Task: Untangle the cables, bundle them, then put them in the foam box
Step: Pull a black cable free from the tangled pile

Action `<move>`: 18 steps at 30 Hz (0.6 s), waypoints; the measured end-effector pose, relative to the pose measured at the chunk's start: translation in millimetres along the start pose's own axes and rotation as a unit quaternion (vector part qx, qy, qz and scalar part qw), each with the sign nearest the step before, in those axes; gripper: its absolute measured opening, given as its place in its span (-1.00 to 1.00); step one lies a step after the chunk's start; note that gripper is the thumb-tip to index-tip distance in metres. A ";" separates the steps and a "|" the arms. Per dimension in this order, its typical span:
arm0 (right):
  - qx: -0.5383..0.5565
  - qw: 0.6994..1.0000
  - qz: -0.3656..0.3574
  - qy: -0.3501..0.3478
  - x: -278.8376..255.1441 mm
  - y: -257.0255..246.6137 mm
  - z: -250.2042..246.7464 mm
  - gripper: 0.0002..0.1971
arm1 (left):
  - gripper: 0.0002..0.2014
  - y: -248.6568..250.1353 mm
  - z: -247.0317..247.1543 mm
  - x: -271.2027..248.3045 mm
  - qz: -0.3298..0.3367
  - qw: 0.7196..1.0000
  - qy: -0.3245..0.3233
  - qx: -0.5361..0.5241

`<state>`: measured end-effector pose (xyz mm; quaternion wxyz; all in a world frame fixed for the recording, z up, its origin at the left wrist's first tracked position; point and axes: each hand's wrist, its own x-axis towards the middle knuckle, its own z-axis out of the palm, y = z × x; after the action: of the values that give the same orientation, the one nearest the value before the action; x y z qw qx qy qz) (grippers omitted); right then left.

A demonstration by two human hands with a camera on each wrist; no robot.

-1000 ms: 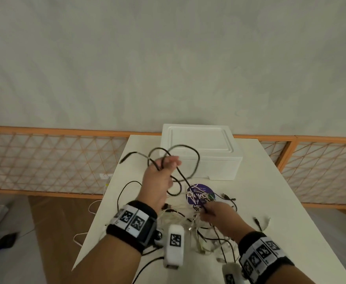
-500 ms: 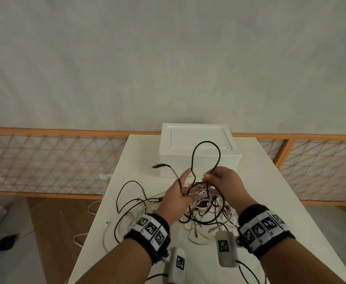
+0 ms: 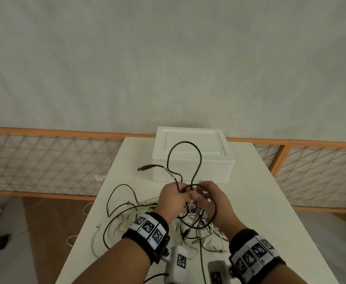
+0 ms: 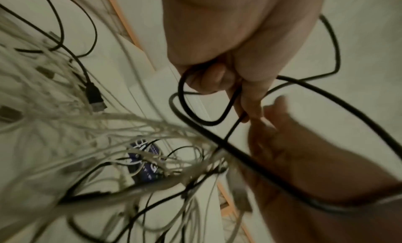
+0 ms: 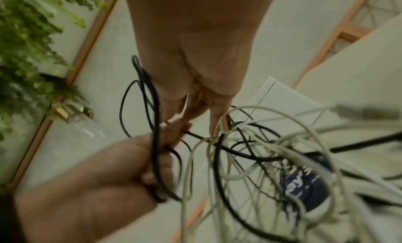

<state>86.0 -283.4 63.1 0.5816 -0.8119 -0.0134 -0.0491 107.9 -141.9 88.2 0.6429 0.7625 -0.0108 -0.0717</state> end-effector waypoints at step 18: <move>-0.434 0.887 0.041 -0.156 1.6 61.7 -45.7 -0.72 | -0.86 95.1 -18.3 2.2 0.153 0.961 0.141 -0.183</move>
<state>89.5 -346.6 19.5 0.1636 -0.9802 -0.0477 0.1013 119.5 -140.7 184.4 0.7698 0.6234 -0.0233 0.1347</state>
